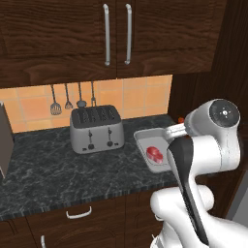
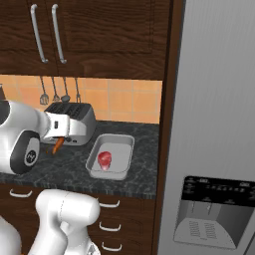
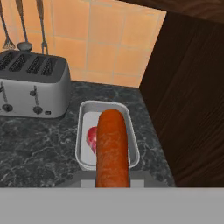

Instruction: Place one carrot and one steak in each tupperware on the nearby counter, to pack two identical lunches.

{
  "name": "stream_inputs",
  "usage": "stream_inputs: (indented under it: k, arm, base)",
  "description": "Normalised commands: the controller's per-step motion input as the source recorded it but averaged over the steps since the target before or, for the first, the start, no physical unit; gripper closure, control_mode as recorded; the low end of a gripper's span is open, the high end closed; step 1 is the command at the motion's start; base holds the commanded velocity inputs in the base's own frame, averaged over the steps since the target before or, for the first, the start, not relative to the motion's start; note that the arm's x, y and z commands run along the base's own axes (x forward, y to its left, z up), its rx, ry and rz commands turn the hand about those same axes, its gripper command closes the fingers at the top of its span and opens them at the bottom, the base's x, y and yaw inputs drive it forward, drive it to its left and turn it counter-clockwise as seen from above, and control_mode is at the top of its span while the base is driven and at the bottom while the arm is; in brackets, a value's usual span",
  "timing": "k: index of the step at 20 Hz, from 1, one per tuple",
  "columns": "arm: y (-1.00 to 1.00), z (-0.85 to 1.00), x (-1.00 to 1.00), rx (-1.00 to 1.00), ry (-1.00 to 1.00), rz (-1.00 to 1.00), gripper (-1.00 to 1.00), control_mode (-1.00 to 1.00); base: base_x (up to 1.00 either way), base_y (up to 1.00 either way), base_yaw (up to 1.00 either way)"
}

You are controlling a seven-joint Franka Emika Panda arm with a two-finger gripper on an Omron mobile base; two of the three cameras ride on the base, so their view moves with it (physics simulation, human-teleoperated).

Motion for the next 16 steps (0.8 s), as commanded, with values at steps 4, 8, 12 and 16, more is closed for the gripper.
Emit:
stream_inputs:
  k: [4, 8, 12, 16]
  arm:
    - [-0.27, -0.81, 0.56, -0.02, 0.12, 0.06, 1.00, -1.00]
    - [-0.38, -0.60, 0.33, 0.01, 0.00, 0.10, 1.00, -1.00]
    - [0.00, -0.40, 0.29, 0.00, 0.01, 0.01, 1.00, -1.00]
    - [0.00, -0.45, 0.31, 0.00, 0.09, 0.00, 1.00, -1.00]
  base:
    - [0.00, 0.00, 0.00]
    - [0.00, 0.00, 0.00]
    - [0.00, 0.00, 0.00]
    - [0.00, 0.00, 0.00]
